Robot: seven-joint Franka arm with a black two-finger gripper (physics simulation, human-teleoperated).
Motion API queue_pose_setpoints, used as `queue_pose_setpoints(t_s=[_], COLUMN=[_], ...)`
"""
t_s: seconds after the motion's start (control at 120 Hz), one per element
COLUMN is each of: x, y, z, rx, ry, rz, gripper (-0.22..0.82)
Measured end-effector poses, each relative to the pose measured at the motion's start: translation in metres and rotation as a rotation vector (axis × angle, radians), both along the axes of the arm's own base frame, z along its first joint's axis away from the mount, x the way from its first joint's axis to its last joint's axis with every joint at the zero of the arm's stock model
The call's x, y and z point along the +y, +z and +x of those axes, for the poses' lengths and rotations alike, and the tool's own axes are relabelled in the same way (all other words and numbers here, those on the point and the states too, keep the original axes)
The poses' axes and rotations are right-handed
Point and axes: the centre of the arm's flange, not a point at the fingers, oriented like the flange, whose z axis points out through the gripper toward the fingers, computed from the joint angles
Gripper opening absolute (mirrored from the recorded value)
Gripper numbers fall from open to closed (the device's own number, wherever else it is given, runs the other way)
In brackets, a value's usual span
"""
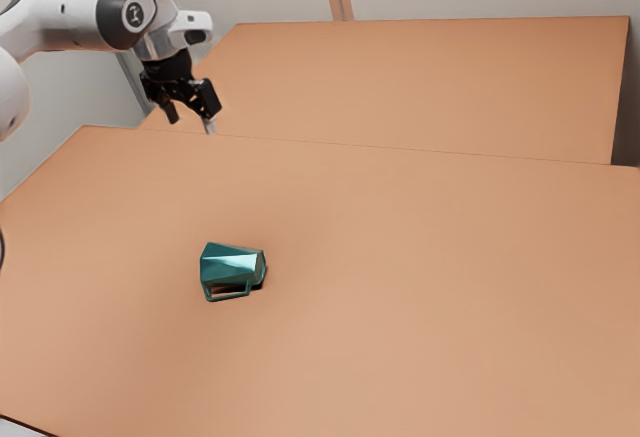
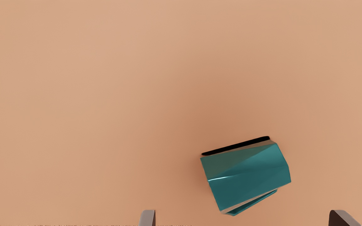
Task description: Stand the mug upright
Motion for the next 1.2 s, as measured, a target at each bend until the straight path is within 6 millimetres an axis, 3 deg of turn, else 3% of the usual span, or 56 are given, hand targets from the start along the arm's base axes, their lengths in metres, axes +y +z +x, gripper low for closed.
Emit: queue_pose_setpoints(t_s=[0.192, 0.517, 0.608, 0.933, 1.2], x=[0.029, 0.096, 0.112, 0.121, 0.089], y=[-0.005, -0.074, -0.101, -0.162, -0.204], z=[-0.022, -0.128, -0.145, -0.137, -0.138], rx=[-0.005, -0.090, -0.129, -0.273, -0.309], ry=[0.059, 0.219, 0.237, 0.149, -0.007], rz=[-0.016, -0.173, -0.228, -0.363, -0.364], gripper=[0.60, 0.60, 0.60, 0.60, 0.60])
